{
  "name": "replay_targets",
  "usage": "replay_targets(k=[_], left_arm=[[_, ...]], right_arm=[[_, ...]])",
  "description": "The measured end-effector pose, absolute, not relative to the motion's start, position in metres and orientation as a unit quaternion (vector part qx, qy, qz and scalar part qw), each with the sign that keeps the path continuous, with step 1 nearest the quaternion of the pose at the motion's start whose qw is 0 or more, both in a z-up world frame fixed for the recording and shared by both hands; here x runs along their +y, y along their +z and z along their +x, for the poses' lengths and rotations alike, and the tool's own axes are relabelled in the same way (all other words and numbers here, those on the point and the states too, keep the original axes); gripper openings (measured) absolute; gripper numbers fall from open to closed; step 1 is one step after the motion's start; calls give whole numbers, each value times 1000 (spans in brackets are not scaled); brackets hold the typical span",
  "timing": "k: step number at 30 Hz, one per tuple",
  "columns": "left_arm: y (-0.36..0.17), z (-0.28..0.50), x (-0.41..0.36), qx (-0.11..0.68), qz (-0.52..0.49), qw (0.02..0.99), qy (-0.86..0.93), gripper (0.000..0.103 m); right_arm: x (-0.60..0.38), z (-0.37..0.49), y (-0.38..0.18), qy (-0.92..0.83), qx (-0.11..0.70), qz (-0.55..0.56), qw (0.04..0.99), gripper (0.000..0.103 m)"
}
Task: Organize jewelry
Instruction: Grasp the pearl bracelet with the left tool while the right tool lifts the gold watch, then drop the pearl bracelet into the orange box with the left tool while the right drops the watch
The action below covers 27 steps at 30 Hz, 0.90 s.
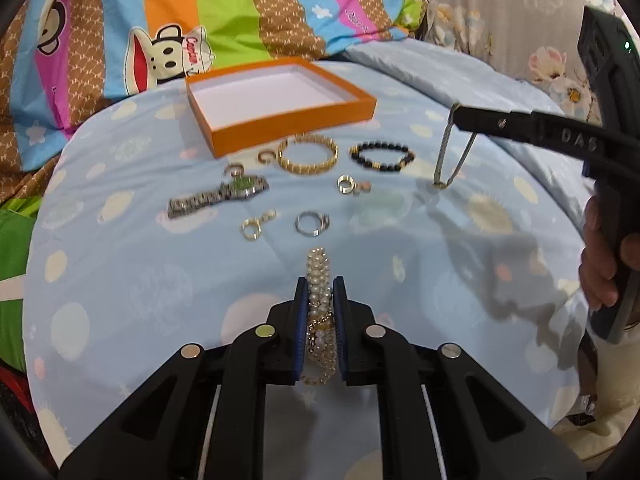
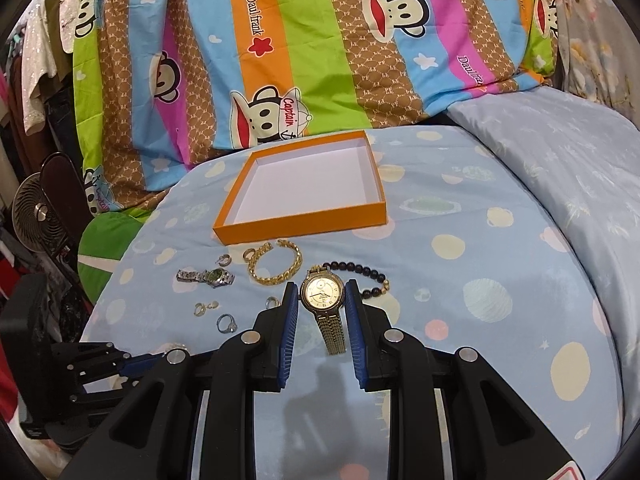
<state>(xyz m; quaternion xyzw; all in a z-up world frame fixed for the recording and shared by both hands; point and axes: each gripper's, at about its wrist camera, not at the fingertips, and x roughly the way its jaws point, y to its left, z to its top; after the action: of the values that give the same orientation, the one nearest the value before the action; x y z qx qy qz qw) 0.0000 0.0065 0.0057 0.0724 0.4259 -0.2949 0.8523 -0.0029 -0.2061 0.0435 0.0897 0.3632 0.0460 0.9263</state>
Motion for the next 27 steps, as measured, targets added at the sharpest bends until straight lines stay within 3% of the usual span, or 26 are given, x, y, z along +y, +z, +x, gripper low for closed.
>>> replay_targets(k=[6, 13, 20, 27], left_arm=[[53, 25, 2, 376, 74, 878, -288, 11], [90, 109, -14, 327, 70, 910, -243, 11], [70, 200, -33, 352, 50, 911, -207, 12], [30, 269, -46, 400, 49, 897, -184, 12]], right_arm=[[-207, 23, 68, 51, 341, 69, 936, 23], [-212, 90, 91, 61, 320, 60, 943, 23], [-214, 169, 81, 60, 342, 47, 937, 23], [-213, 247, 36, 55, 404, 33, 912, 23]])
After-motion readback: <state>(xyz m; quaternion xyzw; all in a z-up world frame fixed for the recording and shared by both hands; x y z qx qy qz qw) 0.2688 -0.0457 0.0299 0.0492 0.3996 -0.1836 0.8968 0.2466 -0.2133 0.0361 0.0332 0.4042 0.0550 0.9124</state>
